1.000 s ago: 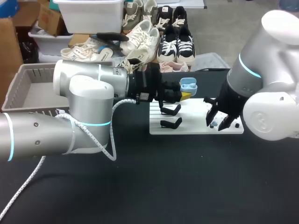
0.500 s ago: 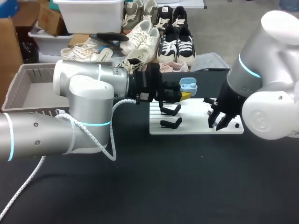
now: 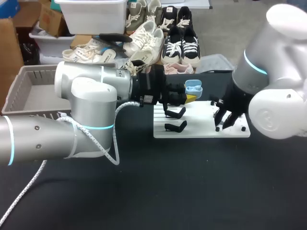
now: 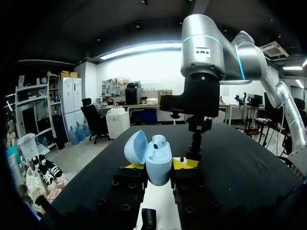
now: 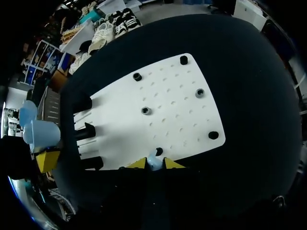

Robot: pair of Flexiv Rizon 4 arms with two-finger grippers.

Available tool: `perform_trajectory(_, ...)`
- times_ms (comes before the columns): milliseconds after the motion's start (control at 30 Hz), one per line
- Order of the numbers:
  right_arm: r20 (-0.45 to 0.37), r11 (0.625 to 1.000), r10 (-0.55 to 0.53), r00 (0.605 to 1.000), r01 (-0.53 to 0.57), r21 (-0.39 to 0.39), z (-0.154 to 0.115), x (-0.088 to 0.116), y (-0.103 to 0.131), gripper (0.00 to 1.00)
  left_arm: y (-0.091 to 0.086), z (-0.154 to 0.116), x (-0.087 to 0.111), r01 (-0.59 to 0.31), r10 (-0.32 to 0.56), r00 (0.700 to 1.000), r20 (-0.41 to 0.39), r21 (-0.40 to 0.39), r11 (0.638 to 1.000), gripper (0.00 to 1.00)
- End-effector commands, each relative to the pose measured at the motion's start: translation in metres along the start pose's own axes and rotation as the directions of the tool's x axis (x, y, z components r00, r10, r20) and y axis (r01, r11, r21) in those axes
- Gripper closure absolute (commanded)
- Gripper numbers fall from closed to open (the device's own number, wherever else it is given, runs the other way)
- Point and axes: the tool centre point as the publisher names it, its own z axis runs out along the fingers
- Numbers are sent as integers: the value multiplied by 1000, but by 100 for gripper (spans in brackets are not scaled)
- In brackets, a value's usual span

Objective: Pick up each earbud case from the left stands, insert the matching earbuds, close the lid, and place the case in the box.

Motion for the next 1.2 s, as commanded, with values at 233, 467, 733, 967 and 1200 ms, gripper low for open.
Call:
perform_trajectory(233, 76, 994, -107, 991, 106, 5, -52, 13, 1, 100, -2, -1, 0, -1, 1, 1000, 2, -5, 1000, 100)
perform_trajectory(467, 85, 967, -246, 966, 238, 91, -74, 12, 12, 100, -2, -1, 0, -1, 1, 1000, 2, -5, 1000, 100)
perform_trajectory(733, 56, 885, -454, 889, 443, 141, -99, 2, 33, 100, -2, -1, 0, -1, 1, 1000, 2, -5, 1000, 100)
perform_trajectory(967, -10, 774, -615, 788, 606, 183, -117, -7, 57, 100, -2, -1, 0, -1, 1, 1000, 2, -5, 1000, 100)
perform_trajectory(1200, -52, 690, -702, 710, 696, 200, -126, -15, 82, 100, -2, -1, 0, -1, 1, 1000, 2, -5, 1000, 100)
